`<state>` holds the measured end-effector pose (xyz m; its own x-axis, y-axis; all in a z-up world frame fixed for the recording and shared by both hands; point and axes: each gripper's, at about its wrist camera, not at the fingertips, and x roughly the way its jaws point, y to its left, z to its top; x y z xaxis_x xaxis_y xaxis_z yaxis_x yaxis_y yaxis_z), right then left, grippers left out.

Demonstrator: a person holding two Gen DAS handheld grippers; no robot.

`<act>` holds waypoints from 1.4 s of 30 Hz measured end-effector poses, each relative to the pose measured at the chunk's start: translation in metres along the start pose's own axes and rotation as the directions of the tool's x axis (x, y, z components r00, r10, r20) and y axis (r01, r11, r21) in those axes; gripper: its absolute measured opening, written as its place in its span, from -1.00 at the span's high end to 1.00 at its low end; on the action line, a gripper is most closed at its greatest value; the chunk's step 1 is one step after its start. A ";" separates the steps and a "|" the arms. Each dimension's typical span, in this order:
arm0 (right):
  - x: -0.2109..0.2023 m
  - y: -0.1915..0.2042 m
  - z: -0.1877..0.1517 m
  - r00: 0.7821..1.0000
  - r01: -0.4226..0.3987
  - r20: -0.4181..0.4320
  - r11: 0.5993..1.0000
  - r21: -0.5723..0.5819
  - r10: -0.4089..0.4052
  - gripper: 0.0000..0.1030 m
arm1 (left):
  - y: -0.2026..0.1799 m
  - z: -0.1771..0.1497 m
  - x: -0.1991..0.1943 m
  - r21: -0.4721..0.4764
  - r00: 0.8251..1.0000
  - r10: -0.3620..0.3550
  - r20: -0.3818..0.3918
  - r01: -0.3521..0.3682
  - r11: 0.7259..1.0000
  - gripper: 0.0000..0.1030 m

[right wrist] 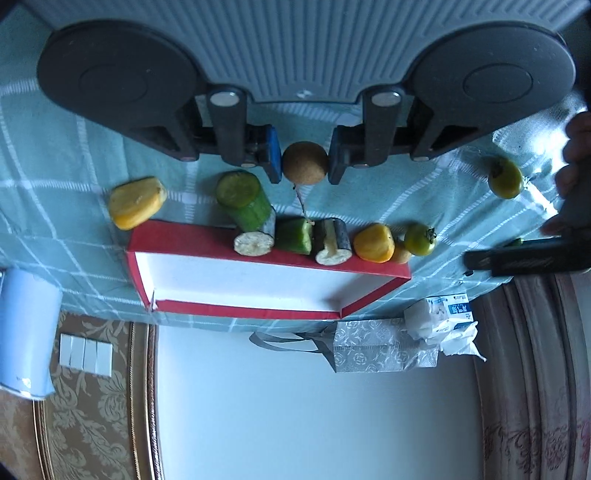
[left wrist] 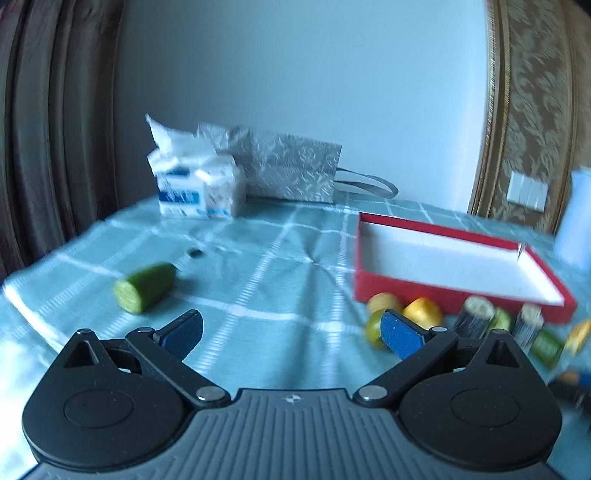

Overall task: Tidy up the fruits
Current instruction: 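Grasp the green tomato with the left gripper while the right gripper holds the longan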

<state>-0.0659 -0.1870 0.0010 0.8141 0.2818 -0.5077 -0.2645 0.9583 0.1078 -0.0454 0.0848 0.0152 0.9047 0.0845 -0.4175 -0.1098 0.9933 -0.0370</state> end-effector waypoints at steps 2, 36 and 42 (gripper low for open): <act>0.000 -0.004 -0.001 1.000 -0.012 0.003 1.000 0.012 0.012 0.52 | 0.002 -0.003 -0.009 0.073 1.000 0.010 0.002 -0.010 0.997 -1.00; -0.002 -0.016 -0.003 0.998 -0.060 0.027 0.997 0.057 0.058 0.51 | -0.028 -0.037 -0.019 0.205 0.982 -0.048 -0.181 0.085 0.975 -0.99; -0.002 -0.016 -0.002 0.998 -0.062 0.029 0.996 0.062 0.060 0.51 | -0.028 -0.037 -0.018 0.187 0.980 -0.060 -0.190 0.096 0.978 -0.61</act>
<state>-0.0647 -0.2033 -0.0014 0.8111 0.3403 -0.4757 -0.2822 0.9401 0.1914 -0.0737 0.0527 -0.0101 0.8147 0.0085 -0.5798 0.0564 0.9940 0.0939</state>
